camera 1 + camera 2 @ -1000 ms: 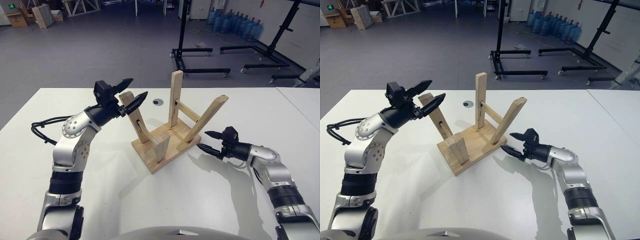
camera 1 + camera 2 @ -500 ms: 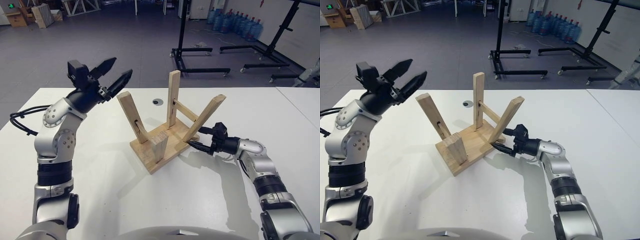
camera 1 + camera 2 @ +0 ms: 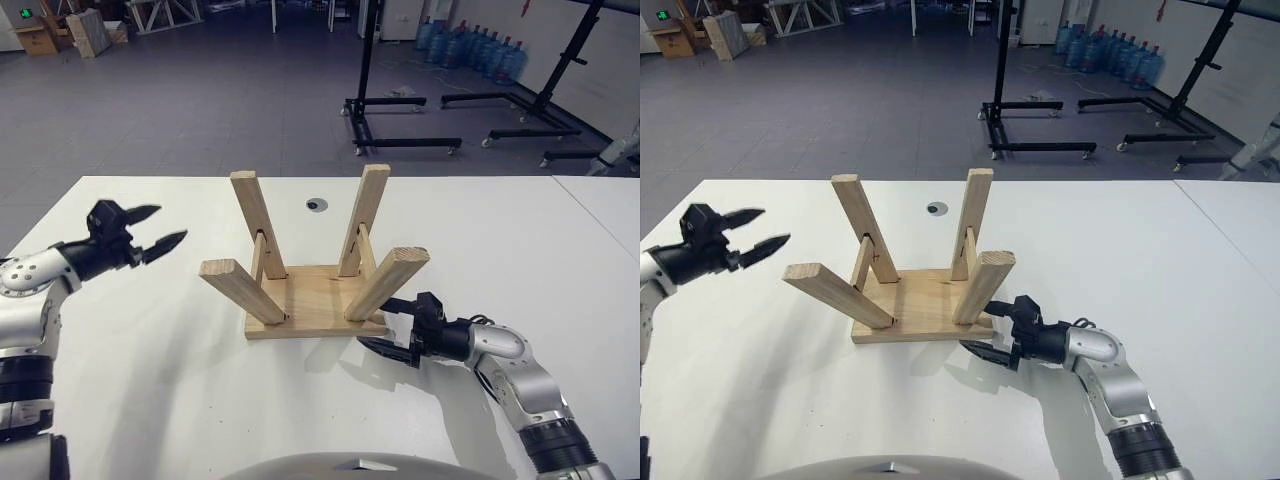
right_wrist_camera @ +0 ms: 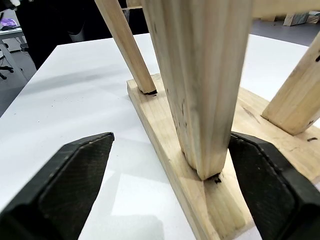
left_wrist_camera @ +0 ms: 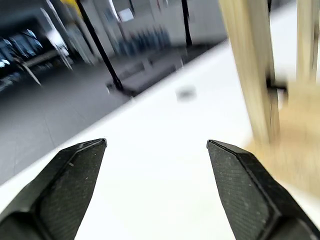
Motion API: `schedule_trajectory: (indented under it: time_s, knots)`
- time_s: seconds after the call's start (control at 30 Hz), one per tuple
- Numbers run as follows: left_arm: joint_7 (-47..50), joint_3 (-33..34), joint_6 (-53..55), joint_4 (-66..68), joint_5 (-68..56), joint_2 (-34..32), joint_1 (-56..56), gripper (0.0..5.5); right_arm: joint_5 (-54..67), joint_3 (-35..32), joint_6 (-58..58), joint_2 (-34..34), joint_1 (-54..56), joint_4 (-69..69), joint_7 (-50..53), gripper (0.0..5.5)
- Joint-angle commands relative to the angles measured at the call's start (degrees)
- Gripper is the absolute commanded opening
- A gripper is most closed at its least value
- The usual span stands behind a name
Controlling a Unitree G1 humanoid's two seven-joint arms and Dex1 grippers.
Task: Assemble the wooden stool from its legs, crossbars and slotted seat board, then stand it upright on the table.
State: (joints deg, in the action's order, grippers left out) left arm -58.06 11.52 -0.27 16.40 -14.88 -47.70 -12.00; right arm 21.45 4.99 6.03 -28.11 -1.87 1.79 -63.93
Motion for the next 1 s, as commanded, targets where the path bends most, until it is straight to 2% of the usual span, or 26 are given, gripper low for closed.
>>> schedule_trajectory:
  time_s: [0.03, 0.13, 0.23, 0.4, 0.57, 0.7, 0.8, 1.0]
  knots:
    - [-3.9, -9.4, -19.1, 7.5, 11.8, -2.2, 0.3, 3.67, -0.3, 0.4, 0.9, -1.6, 0.2, 1.7, -0.1, 4.07]
    - [-8.3, -11.6, -20.6, 4.2, 7.3, 1.6, 0.5, 3.67, -0.6, 0.5, 0.8, -3.5, 1.7, 0.7, -2.0, 4.07]
    - [-10.7, -12.3, -14.5, -8.4, 1.1, 1.7, 7.8, 3.67, -0.1, -0.6, -0.6, -5.9, 3.6, -2.1, -5.3, 4.07]
    - [-8.7, -13.4, -7.7, -21.8, -0.8, 1.9, 16.1, 3.67, -0.3, -0.4, -0.5, -7.8, 8.6, -7.2, -9.1, 4.07]
    - [-2.9, -16.9, -4.6, -23.8, 1.0, 8.0, 15.9, 3.67, -1.5, 1.1, -2.4, -5.6, 12.2, -11.0, -9.4, 4.07]
    - [0.1, -18.8, -5.8, -20.2, 2.4, 12.3, 13.7, 3.67, -2.4, 2.4, -4.6, -4.6, 13.2, -13.5, -10.5, 4.07]
    - [0.0, -19.2, -8.2, -17.4, 3.1, 13.2, 12.9, 3.42, -2.1, 2.5, -5.8, -4.3, 13.6, -14.5, -11.7, 3.58]
    - [-2.5, -19.8, -11.6, -13.8, 3.2, 13.0, 12.0, 2.54, -2.4, 2.6, -8.5, -4.0, 14.7, -16.8, -13.7, 2.58]
